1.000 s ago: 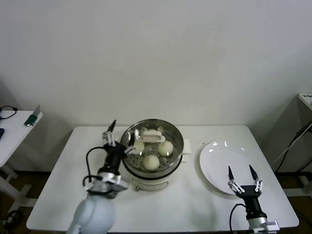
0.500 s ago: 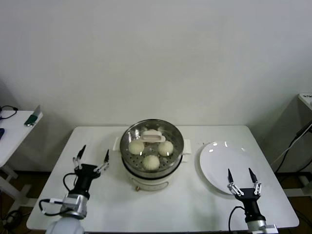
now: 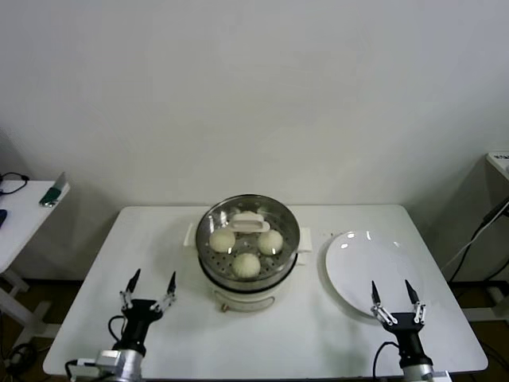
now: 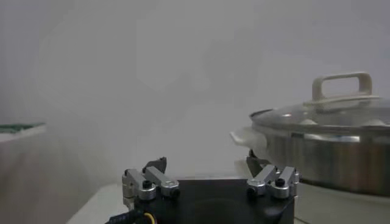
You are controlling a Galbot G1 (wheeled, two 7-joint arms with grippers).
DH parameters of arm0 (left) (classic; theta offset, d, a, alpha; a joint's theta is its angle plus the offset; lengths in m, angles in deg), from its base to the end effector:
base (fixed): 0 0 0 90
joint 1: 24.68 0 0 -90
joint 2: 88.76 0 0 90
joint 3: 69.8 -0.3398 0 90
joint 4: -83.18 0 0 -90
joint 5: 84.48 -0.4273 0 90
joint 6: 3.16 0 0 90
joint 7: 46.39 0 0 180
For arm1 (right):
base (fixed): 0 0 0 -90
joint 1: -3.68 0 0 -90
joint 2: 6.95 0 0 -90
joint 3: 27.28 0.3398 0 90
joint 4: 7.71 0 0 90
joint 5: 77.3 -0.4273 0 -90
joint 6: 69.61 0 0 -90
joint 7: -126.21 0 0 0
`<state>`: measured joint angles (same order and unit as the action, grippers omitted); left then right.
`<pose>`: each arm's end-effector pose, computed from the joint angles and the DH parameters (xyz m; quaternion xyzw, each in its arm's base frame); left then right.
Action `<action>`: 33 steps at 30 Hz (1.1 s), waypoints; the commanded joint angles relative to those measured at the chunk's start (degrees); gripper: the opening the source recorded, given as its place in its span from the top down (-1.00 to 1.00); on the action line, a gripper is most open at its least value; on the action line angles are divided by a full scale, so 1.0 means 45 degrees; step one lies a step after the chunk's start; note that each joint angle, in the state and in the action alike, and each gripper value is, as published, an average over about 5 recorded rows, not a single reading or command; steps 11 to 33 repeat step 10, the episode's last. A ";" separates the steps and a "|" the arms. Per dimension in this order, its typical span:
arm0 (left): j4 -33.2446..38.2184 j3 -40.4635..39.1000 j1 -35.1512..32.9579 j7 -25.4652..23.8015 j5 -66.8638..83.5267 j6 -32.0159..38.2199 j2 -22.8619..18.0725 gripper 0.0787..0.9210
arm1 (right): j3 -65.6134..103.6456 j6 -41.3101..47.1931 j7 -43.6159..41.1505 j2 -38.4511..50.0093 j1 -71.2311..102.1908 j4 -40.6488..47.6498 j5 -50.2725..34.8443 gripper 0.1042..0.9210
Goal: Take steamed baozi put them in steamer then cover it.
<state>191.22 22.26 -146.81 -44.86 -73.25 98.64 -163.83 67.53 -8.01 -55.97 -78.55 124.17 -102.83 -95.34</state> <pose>0.2392 0.0676 -0.3825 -0.0165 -0.9993 -0.0256 0.0196 0.2259 -0.1291 -0.4521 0.0011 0.9992 -0.0178 0.0370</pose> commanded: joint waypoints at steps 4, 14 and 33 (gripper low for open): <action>-0.0502 -0.0044 -0.0409 -0.0188 0.0700 0.0908 -0.0071 -0.77 | -0.0040 -0.0051 -0.0062 0.0015 -0.0027 0.0160 -0.0138 -0.76; -0.0443 -0.0089 -0.0504 -0.0301 0.0600 0.1021 -0.0060 -0.77 | -0.0068 -0.0054 -0.0071 0.0007 -0.0036 0.0149 -0.0161 -0.76; -0.0443 -0.0089 -0.0504 -0.0301 0.0600 0.1021 -0.0060 -0.77 | -0.0068 -0.0054 -0.0071 0.0007 -0.0036 0.0149 -0.0161 -0.76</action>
